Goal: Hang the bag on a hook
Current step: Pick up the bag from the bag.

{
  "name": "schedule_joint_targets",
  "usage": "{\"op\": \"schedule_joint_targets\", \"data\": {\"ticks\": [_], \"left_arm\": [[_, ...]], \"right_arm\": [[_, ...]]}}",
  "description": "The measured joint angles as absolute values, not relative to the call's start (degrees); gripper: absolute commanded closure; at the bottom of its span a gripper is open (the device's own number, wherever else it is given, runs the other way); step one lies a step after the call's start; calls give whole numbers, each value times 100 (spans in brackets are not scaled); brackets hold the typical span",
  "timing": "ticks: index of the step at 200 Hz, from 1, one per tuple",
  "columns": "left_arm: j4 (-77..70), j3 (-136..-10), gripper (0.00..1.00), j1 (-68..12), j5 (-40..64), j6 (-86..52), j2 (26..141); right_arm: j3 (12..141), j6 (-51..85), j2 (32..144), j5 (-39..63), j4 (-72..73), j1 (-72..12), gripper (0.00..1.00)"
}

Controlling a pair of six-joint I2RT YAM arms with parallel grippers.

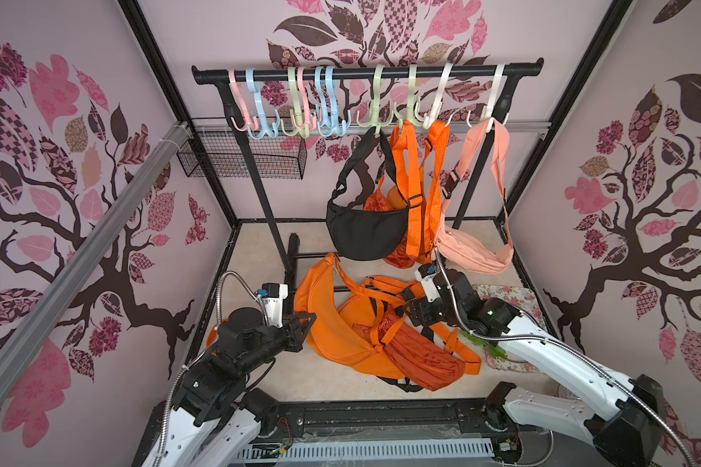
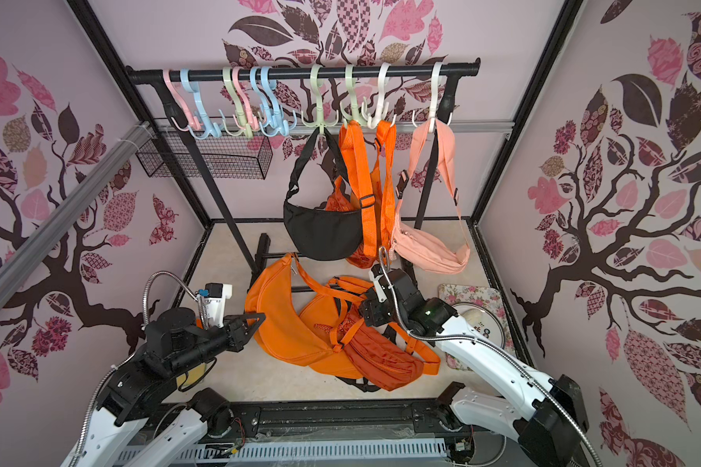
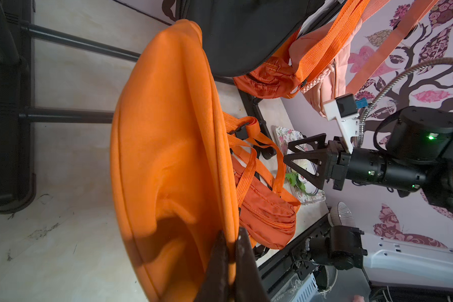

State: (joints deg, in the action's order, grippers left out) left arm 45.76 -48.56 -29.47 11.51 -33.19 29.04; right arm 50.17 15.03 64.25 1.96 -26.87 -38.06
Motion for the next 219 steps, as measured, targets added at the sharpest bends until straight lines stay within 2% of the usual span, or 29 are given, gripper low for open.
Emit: {"op": "schedule_joint_targets", "data": {"ticks": [40,69,110,167,219], "left_arm": [[5068,-5057,100,-2947,1096,-3258,2899],[5229,-5054,100,-2943,1009,-3293,2720],[5242,-5057,100,-2943,843,-3317,2613],[5336,-5057,100,-2943,617,-3317,2609],[5374,-5057,100,-2943,502,-3317,2547]], "right_arm": [[5078,1509,7345,633,-2263,-3806,15],[5330,1409,8009,860,-1984,-3806,24],[6062,1063,8936,945,-1726,-3806,44],[6471,851,9821,1177,-1549,-3835,56],[6471,856,10243,1225,-1339,-3892,59]]}}
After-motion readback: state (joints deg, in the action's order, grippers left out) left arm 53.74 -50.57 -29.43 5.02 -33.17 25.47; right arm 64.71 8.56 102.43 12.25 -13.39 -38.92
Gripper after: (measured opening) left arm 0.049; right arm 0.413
